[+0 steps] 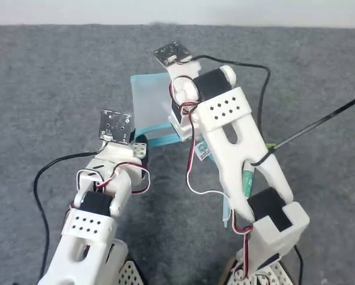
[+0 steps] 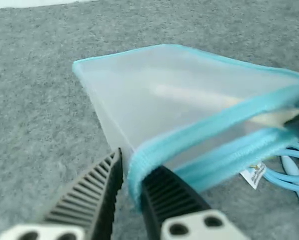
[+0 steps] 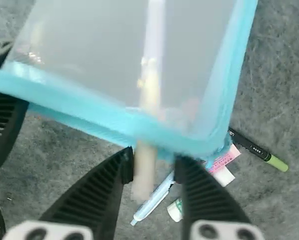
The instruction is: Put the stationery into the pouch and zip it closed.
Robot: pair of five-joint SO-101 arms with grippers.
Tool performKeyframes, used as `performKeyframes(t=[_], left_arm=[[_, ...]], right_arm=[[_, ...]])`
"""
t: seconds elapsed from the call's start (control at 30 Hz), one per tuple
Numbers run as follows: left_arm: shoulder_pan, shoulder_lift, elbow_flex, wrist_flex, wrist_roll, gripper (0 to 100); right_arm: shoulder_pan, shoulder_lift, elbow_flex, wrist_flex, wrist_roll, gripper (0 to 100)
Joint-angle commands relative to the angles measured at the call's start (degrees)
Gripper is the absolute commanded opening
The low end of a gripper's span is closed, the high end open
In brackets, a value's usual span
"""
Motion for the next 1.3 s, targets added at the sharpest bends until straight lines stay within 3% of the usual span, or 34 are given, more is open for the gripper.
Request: performKeyframes(t=[0.0,0.2,0.33,0.6,1.1,1.27], left_arm=[[-1.32,0.09,-1.27,-2.02,-0.26,1],[-6.68,-0.18,-1.71,-2.02,1.67,1],[-11.69,-0.26,-2.42,-2.02,1.76,1],[-13.45,-0.09,-2.59,-1.93,1.85,1],[-13.36,0.09,-2.51,-2.02,1.85,1],[-13.36,0.09,-2.51,-2.02,1.85,1]], right_arm=[[0.31,-5.93,-3.08,2.24,2.64,20.5],[2.68,-15.43,0.18,2.33,5.01,20.6],[10.33,-20.35,16.00,0.92,6.42,20.5],[27.56,-22.11,51.69,-20.79,8.00,20.5],[23.52,-22.11,69.63,-33.89,6.33,19.9],[23.69,-22.02,71.21,-35.74,6.51,4.1]])
